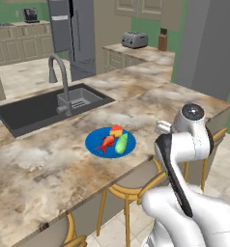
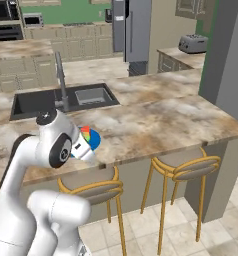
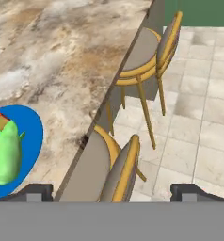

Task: Take the cheese, fish, and corn from the fridge and place them on the plate on the dining counter to create an appetizer plate.

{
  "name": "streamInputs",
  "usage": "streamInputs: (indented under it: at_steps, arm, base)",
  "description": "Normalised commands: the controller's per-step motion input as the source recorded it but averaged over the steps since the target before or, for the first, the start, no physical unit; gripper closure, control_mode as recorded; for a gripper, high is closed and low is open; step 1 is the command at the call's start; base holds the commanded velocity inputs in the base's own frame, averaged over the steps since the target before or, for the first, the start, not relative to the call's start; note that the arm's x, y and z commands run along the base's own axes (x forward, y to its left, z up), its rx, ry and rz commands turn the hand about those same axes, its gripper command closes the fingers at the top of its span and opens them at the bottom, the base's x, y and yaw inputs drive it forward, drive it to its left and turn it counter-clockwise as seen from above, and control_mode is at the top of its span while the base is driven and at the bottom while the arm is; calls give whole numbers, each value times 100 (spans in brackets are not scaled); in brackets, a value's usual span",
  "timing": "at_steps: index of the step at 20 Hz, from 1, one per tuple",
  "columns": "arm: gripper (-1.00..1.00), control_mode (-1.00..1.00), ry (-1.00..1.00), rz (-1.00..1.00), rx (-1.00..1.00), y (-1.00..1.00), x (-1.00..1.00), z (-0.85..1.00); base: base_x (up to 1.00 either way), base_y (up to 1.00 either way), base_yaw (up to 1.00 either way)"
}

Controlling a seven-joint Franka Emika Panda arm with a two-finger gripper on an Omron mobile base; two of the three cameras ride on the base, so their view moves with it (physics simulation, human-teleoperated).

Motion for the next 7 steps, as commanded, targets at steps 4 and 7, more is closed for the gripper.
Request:
streamInputs:
  at_steps: [4,7]
  arm:
    - [-100,-100,-11,-12,10,-99,-100,20]
    - [-100,-100,-12,-8,8,-78,-100,28]
  base:
    - [0,0,0]
    - [0,0,0]
